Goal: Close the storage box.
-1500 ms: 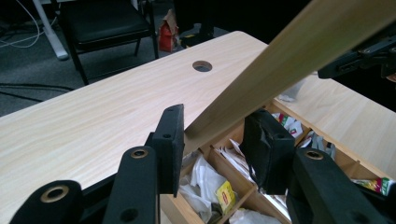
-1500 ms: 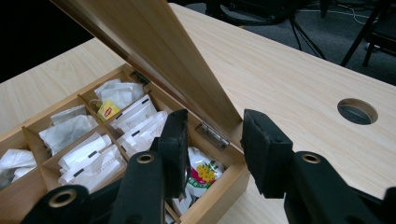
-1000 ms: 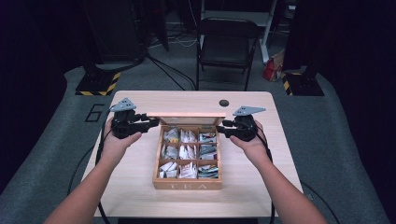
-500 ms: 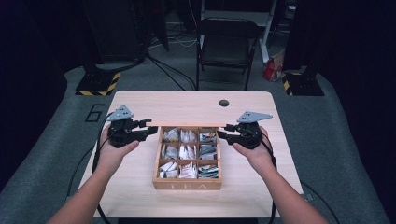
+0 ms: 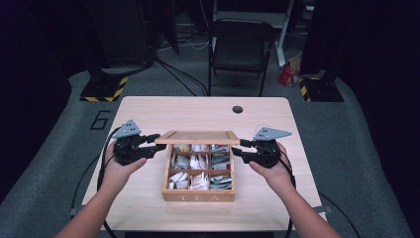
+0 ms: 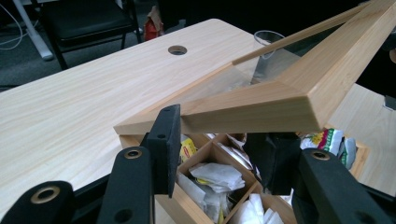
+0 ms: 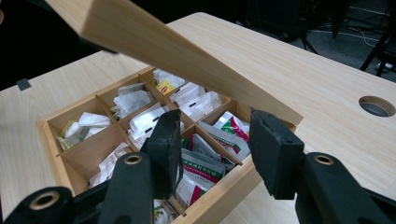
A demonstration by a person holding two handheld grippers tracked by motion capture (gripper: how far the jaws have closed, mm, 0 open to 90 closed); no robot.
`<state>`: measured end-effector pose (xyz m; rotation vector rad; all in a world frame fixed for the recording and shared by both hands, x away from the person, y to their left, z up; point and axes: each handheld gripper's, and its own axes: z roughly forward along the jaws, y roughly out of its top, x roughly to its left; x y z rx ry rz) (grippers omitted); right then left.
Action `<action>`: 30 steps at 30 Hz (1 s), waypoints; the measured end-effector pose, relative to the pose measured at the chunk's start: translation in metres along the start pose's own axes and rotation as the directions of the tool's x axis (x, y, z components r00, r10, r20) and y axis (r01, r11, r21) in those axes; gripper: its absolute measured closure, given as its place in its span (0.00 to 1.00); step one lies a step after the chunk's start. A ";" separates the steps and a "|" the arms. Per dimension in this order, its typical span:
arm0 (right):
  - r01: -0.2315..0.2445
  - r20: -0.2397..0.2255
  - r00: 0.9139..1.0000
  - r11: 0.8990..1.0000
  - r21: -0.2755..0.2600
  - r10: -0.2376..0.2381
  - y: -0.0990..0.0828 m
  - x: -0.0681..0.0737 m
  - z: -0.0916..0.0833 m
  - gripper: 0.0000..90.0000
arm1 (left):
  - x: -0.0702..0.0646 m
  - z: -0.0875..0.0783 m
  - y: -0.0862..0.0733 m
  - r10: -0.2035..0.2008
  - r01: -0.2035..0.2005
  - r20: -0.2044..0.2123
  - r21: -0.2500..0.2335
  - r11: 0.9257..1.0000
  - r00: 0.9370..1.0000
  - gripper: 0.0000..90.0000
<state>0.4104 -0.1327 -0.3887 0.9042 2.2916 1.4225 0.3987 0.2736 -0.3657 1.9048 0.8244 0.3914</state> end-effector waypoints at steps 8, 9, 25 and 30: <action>0.000 0.001 1.000 1.000 0.011 0.000 -0.007 0.005 -0.002 0.57 | -0.006 -0.001 -0.012 0.005 -0.005 -0.005 -0.010 1.000 1.000 0.62; 0.002 0.001 1.000 1.000 0.008 -0.002 -0.009 0.007 -0.003 0.57 | -0.007 -0.001 -0.013 0.005 -0.005 -0.005 -0.012 1.000 1.000 0.62; 0.016 -0.015 1.000 0.999 -0.029 -0.017 -0.022 0.031 -0.022 0.57 | -0.020 -0.004 -0.032 0.038 -0.038 -0.023 0.000 0.999 0.999 0.62; 0.026 -0.034 0.999 0.999 -0.029 -0.027 -0.023 0.035 -0.027 0.62 | -0.022 -0.005 -0.039 0.044 -0.044 -0.023 0.008 0.999 0.999 0.62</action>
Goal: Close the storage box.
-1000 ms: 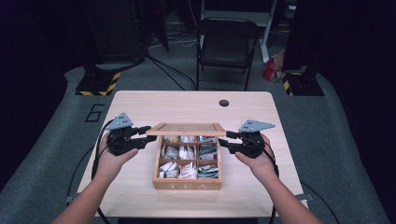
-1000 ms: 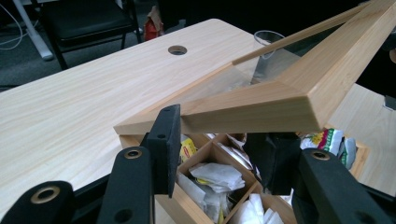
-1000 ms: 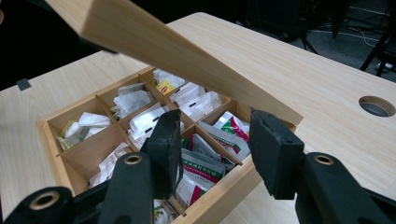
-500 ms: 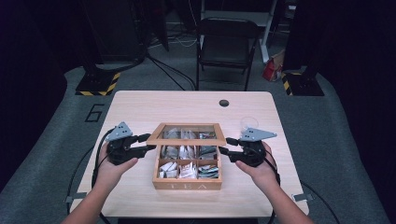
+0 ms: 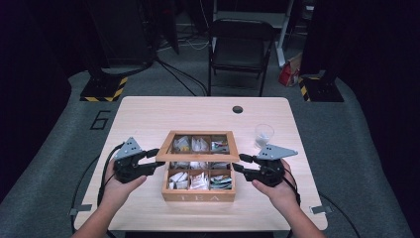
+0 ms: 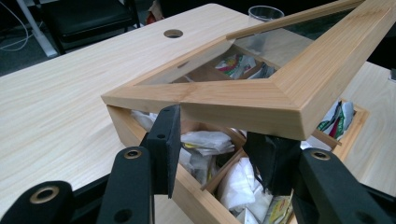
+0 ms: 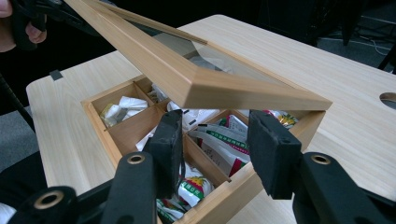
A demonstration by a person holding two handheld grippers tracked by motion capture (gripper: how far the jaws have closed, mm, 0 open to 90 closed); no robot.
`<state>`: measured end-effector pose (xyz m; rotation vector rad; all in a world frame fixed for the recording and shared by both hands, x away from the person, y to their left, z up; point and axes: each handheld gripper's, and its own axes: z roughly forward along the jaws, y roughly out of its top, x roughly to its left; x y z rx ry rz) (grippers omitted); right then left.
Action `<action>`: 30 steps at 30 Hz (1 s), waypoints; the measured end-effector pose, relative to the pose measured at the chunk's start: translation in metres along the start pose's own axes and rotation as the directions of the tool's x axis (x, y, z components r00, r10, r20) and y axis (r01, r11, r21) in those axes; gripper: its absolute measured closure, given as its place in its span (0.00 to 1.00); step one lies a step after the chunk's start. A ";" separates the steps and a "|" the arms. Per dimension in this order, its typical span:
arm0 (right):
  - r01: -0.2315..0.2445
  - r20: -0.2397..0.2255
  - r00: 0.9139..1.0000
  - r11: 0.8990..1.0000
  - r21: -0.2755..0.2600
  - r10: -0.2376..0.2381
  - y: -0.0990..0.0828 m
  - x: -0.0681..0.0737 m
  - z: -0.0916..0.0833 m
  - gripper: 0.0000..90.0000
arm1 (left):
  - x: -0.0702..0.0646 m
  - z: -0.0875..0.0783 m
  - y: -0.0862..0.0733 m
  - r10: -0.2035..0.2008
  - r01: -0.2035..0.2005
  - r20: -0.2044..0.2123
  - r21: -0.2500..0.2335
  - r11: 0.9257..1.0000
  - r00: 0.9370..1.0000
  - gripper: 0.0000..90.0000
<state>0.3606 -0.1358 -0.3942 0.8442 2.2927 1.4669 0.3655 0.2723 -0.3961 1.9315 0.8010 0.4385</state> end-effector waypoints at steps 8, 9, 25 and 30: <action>0.010 -0.004 1.000 1.000 -0.012 -0.010 -0.003 0.009 -0.005 0.62 | -0.004 0.001 -0.010 -0.003 0.003 -0.006 -0.003 1.000 1.000 0.62; 0.012 -0.005 1.000 1.000 -0.011 -0.012 -0.004 0.010 -0.005 0.62 | -0.004 0.001 -0.011 -0.002 0.002 -0.003 -0.003 1.000 1.000 0.62; 0.000 -0.002 1.000 1.000 -0.004 0.000 -0.018 0.014 -0.002 0.65 | -0.010 0.003 -0.027 0.004 -0.004 -0.002 -0.001 1.000 1.000 0.62; 0.006 0.010 1.000 1.000 0.004 -0.006 -0.022 0.016 0.000 0.65 | -0.011 0.004 -0.031 0.004 -0.004 -0.002 0.001 1.000 1.000 0.61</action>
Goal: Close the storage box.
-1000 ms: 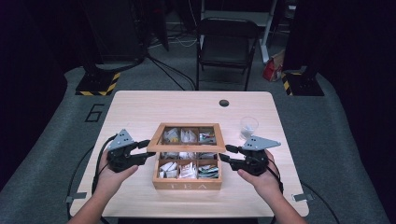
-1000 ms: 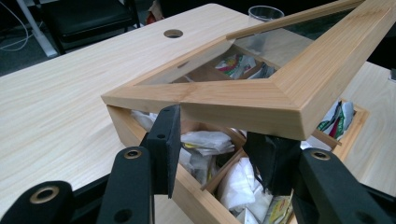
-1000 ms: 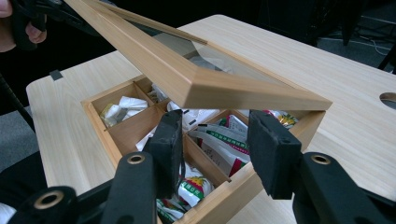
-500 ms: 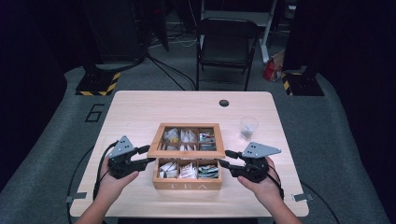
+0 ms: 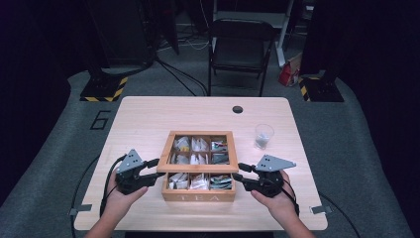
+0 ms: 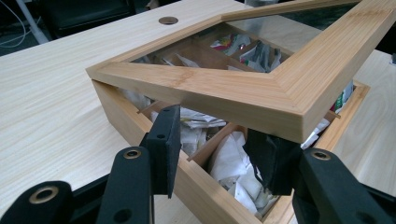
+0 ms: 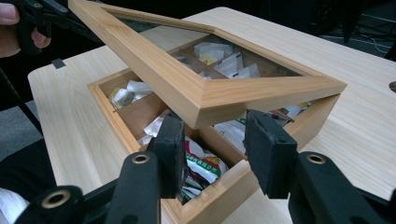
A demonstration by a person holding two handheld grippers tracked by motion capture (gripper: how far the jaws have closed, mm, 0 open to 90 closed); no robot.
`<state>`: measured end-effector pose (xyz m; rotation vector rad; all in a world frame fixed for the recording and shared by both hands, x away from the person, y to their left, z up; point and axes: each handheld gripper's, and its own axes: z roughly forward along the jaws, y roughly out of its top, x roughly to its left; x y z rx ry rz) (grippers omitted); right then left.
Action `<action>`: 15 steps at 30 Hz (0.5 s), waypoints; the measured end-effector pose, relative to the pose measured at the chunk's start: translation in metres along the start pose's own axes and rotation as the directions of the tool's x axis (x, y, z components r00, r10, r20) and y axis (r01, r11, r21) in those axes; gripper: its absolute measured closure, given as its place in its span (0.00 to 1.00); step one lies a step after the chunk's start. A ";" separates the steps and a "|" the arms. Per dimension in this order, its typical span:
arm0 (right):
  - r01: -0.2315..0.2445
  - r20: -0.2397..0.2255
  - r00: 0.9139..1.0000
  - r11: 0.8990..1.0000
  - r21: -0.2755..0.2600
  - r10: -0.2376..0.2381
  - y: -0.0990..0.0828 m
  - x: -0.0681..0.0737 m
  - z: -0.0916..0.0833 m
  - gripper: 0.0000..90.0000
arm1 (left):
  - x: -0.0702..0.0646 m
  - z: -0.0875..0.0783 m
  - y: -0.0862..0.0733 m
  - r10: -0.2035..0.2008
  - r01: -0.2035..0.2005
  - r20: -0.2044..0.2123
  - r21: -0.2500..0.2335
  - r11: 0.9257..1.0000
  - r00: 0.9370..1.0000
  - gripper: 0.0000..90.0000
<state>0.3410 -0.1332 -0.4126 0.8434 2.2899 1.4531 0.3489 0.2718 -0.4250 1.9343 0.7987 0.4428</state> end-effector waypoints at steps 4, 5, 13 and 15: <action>0.004 -0.001 1.000 1.000 0.002 -0.004 -0.005 0.001 0.001 0.64 | -0.002 0.002 -0.005 0.006 -0.006 0.005 0.007 1.000 1.000 0.61; 0.000 -0.002 1.000 1.000 0.001 0.000 -0.007 0.002 0.002 0.64 | -0.002 0.001 -0.006 0.011 -0.011 0.009 0.014 1.000 1.000 0.61; 0.017 0.005 1.000 1.000 0.009 -0.017 -0.017 0.006 0.003 0.64 | -0.005 0.002 -0.016 0.015 -0.016 0.021 0.020 1.000 1.000 0.58; 0.014 0.005 1.000 1.000 0.009 -0.014 -0.020 0.006 0.004 0.64 | -0.008 0.002 -0.019 0.019 -0.020 0.029 0.025 0.999 0.999 0.59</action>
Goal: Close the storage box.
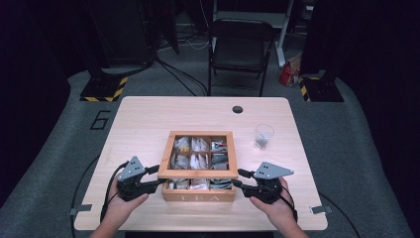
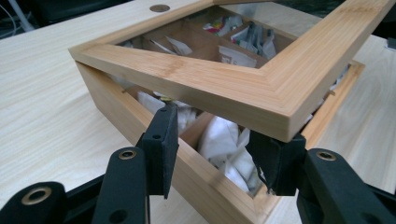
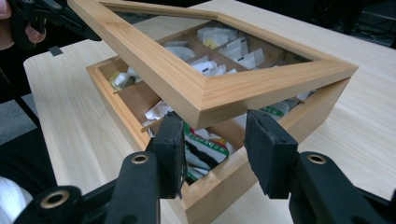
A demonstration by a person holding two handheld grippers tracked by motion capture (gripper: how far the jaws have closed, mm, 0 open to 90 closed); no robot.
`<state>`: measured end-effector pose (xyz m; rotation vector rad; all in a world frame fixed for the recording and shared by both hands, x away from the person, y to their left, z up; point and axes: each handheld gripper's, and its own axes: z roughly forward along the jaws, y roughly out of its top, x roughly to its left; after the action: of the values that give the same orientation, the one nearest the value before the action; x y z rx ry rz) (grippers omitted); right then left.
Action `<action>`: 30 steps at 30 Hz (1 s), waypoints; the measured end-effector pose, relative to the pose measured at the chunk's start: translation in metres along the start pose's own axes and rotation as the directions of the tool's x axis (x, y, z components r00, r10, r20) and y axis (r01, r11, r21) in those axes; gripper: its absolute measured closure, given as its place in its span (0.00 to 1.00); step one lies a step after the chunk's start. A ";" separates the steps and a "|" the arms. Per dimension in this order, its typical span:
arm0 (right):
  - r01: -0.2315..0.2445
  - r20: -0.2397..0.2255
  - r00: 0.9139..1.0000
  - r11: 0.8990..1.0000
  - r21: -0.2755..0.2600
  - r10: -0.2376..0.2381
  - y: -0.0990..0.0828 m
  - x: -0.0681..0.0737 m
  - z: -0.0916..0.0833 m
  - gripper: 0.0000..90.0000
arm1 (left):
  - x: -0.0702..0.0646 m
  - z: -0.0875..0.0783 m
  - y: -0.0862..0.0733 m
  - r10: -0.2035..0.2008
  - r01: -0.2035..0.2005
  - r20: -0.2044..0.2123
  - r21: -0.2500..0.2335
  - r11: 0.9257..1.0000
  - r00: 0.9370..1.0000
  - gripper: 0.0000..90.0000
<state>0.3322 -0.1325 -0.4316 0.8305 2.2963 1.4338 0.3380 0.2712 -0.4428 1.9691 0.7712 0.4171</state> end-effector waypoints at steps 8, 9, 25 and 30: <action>-0.009 -0.007 1.000 1.000 0.030 0.009 -0.012 0.004 0.003 0.64 | -0.008 0.000 -0.006 0.016 -0.017 0.029 0.032 0.999 0.999 0.59; -0.008 -0.006 1.000 1.000 0.028 0.008 -0.013 0.004 0.004 0.64 | -0.008 0.001 -0.007 0.011 -0.012 0.028 0.030 0.999 1.000 0.59; -0.018 -0.023 1.000 0.998 0.056 0.019 -0.022 0.005 0.007 0.63 | -0.014 -0.004 -0.016 -0.021 0.019 0.032 0.046 0.999 0.999 0.59; -0.025 -0.028 0.999 0.997 0.071 0.028 -0.024 0.006 0.007 0.63 | -0.026 -0.005 -0.019 0.024 -0.028 0.039 0.085 0.996 0.999 0.58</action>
<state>0.3236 -0.1320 -0.4555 0.8689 2.3785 1.3918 0.3095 0.2638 -0.4559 2.0629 0.7511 0.3669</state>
